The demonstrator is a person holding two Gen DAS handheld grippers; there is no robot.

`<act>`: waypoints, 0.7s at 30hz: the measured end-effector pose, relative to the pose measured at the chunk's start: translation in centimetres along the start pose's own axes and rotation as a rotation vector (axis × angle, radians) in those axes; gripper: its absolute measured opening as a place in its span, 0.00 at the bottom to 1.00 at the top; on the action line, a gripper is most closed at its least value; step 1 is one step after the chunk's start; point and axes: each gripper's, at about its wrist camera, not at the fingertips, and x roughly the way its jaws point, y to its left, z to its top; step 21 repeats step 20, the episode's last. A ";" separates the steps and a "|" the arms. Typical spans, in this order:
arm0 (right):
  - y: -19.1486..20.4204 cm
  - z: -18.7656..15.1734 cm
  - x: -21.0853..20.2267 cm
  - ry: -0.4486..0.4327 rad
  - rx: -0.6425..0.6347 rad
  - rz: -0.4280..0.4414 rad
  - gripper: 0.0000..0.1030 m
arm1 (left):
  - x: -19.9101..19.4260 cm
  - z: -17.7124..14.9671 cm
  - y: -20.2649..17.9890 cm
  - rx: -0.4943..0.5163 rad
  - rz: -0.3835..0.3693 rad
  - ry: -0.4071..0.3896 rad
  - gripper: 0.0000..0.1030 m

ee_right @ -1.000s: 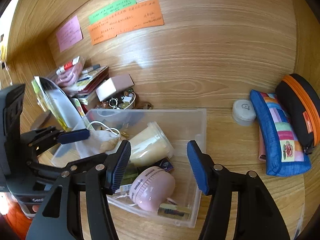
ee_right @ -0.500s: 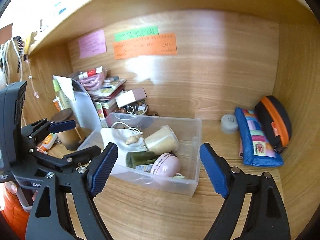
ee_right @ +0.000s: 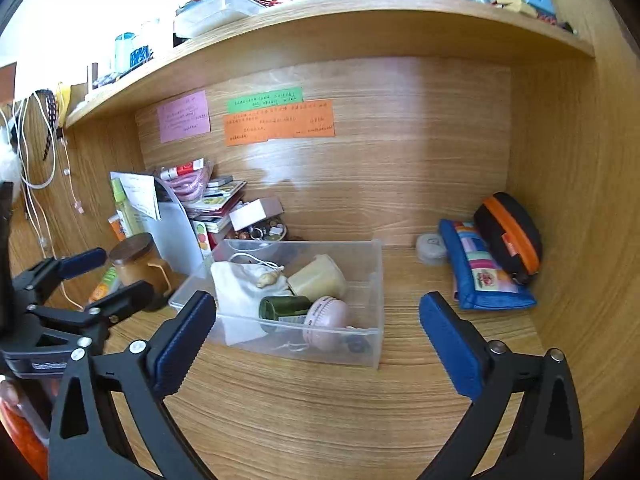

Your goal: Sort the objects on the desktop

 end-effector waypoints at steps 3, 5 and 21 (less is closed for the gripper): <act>0.6 -0.4 -0.2 -0.010 -0.035 -0.051 1.00 | -0.8 -0.3 0.0 -0.015 0.031 -0.019 1.00; 0.8 -0.8 -0.3 -0.008 -0.040 -0.062 1.00 | -0.9 -0.5 0.2 -0.023 0.038 -0.024 1.00; 1.2 -2.0 0.3 0.013 -0.068 -0.088 1.00 | 0.6 -1.1 -0.7 -0.026 0.030 -0.013 1.00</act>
